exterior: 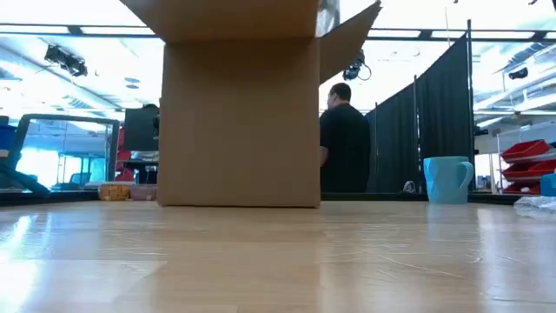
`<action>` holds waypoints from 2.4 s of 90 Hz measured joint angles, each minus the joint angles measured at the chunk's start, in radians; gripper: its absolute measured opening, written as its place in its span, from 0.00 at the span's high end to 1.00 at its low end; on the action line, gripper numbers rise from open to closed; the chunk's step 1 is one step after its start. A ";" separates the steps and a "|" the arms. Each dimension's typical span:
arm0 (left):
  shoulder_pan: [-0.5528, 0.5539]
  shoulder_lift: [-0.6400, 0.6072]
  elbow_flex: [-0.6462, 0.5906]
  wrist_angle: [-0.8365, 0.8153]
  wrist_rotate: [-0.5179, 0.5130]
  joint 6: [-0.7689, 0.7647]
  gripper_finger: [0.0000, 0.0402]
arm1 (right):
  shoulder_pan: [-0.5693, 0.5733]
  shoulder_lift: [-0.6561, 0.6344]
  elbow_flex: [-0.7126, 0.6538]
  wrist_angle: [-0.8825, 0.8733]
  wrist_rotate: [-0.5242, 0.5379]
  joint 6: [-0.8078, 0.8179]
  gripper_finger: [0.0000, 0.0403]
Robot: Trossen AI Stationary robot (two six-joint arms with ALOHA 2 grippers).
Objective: Wrap mug
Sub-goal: Put the wrapped brown cup into the cardboard box
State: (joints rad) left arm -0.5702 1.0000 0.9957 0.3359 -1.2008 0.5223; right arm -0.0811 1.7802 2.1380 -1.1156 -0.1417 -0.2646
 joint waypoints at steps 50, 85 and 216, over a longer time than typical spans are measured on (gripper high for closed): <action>0.552 -0.020 0.281 -0.894 0.420 -0.590 0.63 | -0.008 0.000 -0.001 0.049 -0.035 -0.002 0.95; 0.936 0.005 0.276 -1.105 0.631 -0.627 0.63 | -0.058 0.001 -0.002 0.155 0.152 0.054 0.94; 0.874 0.087 0.060 -0.894 1.194 -0.633 0.63 | -0.091 0.016 -0.229 -0.131 0.030 0.142 0.95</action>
State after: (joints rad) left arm 0.3034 1.0869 1.0554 -0.5576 -0.0064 -0.1106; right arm -0.1718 1.7961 1.9091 -1.2468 -0.1120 -0.1222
